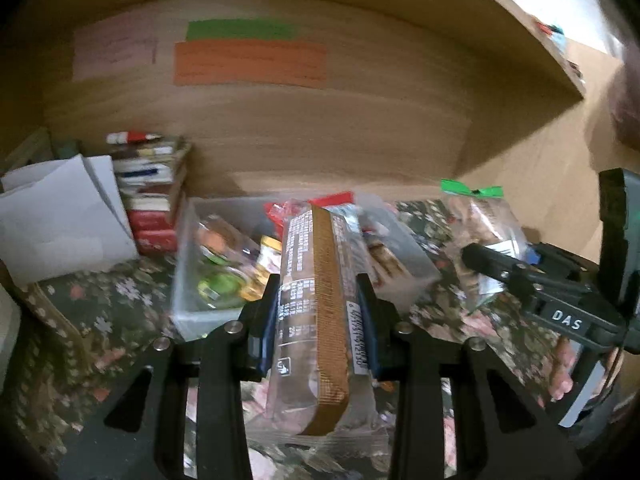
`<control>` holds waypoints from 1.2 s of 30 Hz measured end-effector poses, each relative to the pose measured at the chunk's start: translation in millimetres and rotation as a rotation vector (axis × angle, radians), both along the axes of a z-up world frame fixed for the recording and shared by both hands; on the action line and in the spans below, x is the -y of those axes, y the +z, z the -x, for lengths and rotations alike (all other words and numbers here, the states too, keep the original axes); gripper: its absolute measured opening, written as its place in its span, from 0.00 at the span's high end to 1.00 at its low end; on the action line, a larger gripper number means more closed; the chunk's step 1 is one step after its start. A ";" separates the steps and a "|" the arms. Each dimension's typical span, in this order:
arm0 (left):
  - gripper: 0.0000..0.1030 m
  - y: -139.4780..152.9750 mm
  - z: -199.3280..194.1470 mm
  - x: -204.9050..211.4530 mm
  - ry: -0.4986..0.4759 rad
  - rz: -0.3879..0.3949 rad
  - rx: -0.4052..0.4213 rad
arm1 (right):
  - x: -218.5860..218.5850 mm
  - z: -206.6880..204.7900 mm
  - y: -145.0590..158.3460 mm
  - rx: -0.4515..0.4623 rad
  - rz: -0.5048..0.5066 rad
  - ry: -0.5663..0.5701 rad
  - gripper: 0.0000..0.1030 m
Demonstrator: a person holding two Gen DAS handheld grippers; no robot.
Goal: Organize snacks
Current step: 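Carry the bread bag and wafer bar over the box and release them with both tools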
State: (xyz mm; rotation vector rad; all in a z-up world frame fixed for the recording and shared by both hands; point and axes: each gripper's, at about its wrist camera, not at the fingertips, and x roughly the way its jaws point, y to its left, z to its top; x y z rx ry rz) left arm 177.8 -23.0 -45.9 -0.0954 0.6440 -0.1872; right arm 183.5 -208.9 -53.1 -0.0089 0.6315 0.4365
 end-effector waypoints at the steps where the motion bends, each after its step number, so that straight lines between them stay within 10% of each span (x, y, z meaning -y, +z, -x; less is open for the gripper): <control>1: 0.66 0.4 -3.1 -3.7 0.012 -0.001 0.002 | -1.9 -4.0 0.9 -0.001 0.002 0.004 0.58; 29: 0.65 -32.9 -99.4 -23.3 0.050 -0.020 -0.075 | -40.4 -104.8 -38.0 -0.126 0.171 0.017 0.55; 36: 0.58 -14.1 -86.3 -23.6 0.061 -0.046 -0.006 | -39.1 -96.3 -26.6 -0.098 0.167 0.011 0.37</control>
